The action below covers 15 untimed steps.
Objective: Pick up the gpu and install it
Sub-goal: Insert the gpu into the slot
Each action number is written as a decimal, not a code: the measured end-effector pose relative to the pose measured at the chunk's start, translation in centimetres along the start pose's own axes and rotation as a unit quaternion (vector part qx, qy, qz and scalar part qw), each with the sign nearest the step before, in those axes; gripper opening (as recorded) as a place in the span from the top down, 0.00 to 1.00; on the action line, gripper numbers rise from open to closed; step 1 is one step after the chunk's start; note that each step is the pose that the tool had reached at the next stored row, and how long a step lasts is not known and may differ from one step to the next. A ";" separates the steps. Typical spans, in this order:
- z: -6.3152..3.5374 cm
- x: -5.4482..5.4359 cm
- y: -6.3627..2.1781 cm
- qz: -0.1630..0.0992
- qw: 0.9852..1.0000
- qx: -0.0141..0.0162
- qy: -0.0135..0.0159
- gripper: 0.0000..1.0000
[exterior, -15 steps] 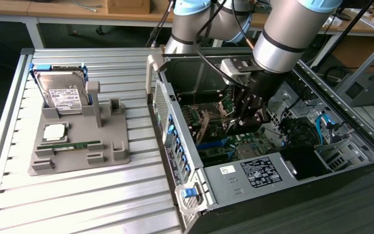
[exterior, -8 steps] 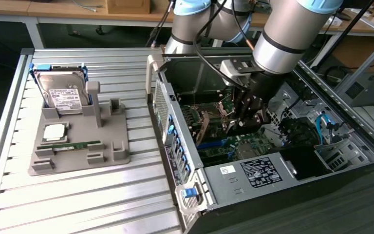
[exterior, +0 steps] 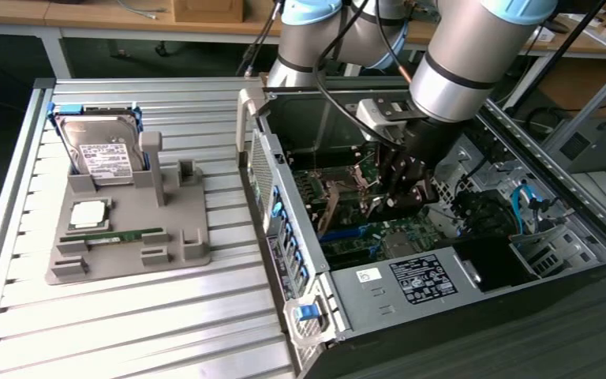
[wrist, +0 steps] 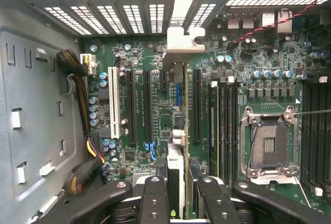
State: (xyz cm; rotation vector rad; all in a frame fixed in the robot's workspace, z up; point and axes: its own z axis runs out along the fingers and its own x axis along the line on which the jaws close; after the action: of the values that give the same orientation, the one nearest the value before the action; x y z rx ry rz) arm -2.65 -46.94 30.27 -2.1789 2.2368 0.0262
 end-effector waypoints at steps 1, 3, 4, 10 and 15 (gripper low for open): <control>0.01 0.0 0.01 0.000 1.000 0.000 0.000 0.73; 0.02 0.1 0.04 0.000 1.000 0.000 0.000 0.73; 0.03 0.1 0.05 0.000 1.000 0.000 0.000 0.73; 0.07 0.3 0.12 0.000 1.000 0.000 0.000 0.73; 0.10 0.4 0.16 0.000 1.000 0.000 0.000 0.73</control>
State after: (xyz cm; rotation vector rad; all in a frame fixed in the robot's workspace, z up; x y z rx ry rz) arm -2.83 -47.37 30.15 -2.1798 2.2358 0.0263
